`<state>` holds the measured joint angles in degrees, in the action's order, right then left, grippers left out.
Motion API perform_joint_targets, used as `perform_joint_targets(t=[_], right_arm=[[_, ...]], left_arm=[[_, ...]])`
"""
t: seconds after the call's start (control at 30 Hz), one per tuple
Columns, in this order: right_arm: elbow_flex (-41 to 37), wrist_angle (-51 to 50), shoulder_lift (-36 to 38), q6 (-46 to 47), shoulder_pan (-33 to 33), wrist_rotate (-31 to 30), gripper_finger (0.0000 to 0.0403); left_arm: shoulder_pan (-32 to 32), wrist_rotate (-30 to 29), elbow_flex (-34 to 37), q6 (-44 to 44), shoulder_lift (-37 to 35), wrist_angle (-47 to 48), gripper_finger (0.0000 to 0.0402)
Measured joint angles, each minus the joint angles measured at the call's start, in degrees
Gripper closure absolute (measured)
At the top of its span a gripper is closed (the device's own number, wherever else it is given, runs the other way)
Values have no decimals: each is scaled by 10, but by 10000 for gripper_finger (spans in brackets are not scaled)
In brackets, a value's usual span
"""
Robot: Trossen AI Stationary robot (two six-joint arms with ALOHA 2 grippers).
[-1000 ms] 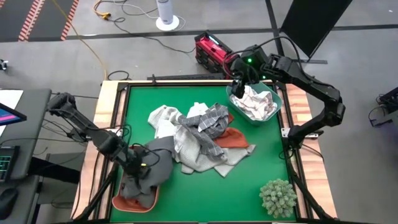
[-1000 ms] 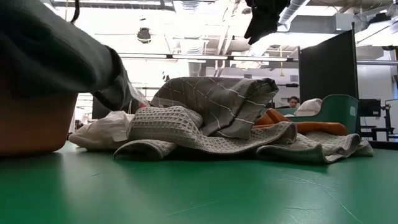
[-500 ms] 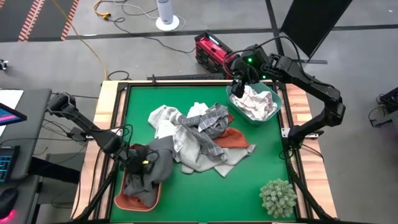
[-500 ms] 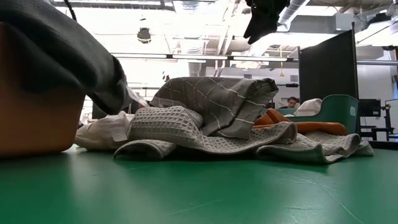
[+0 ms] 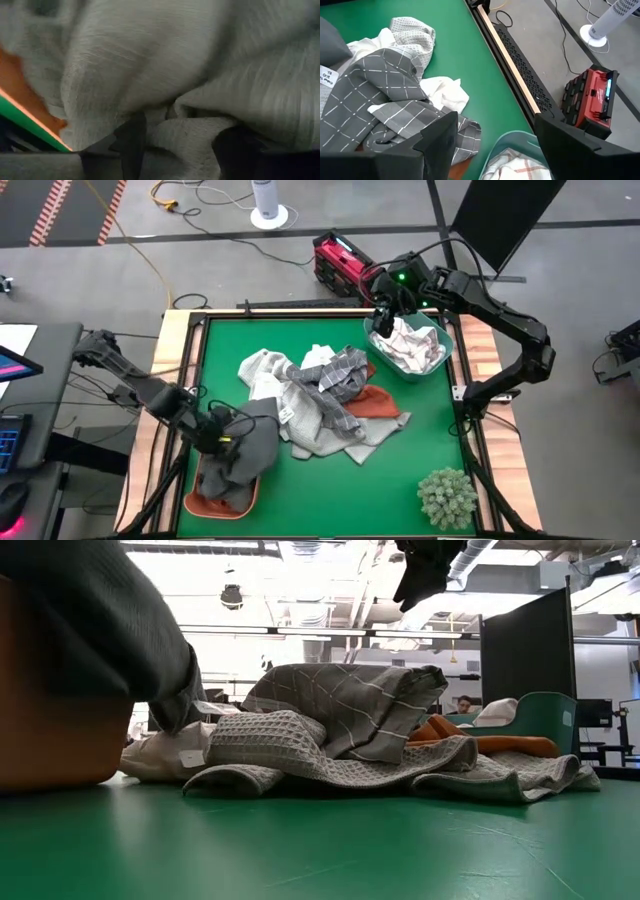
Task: Sort towels by color in basket
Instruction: Put the gray towel into the orange bin
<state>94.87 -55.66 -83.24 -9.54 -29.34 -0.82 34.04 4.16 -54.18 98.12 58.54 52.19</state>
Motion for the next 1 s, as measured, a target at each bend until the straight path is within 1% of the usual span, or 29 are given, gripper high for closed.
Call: perform_joint_targets(t=[0.07, 0.13, 0.17, 0.23, 0.3, 0.37, 0.4, 0.43, 0.53, 0.6, 0.67, 0.77, 0.87, 0.93, 1.0], right_arm=[[0, 0, 0, -3, -1, 0, 112], [0, 4, 0, -4, -1, 0, 112], [0, 6, 0, -4, -1, 0, 112], [0, 9, 0, -2, -1, 0, 112], [0, 7, 0, 4, 0, 0, 112], [0, 2, 0, 5, 0, 0, 112], [0, 2, 0, 5, 0, 0, 112], [0, 2, 0, 5, 0, 0, 112], [0, 9, 0, 5, 1, 0, 112], [0, 15, 0, 5, 1, 0, 112], [0, 21, 0, 5, 1, 1, 112], [0, 27, 0, 7, 1, 10, 112], [0, 27, -1, 11, 4, 11, 112], [0, 26, -3, 11, 7, 11, 112], [0, 22, -3, 11, 11, 11, 112]], left_arm=[[0, -6, -48, -67, -1, 36, 203], [0, -27, -93, -138, 0, 81, 205], [-1, -36, -111, -159, 0, 109, 206], [-7, -42, -138, -167, 0, 176, 208], [-20, -30, -163, -159, 0, 247, 210], [-34, -30, -190, -158, -3, 288, 213], [-43, -45, -205, -162, -5, 293, 215], [-52, -75, -222, -173, -6, 288, 217], [-82, -183, -268, -248, -2, 246, 224], [-111, -210, -281, -295, 10, 212, 227], [-152, -189, -281, -315, 31, 194, 228], [-211, -104, -281, -338, 82, 158, 229], [-254, -20, -280, -383, 145, 117, 229], [-276, 45, -280, -410, 183, 115, 229], [-289, 111, -280, -444, 224, 135, 229]])
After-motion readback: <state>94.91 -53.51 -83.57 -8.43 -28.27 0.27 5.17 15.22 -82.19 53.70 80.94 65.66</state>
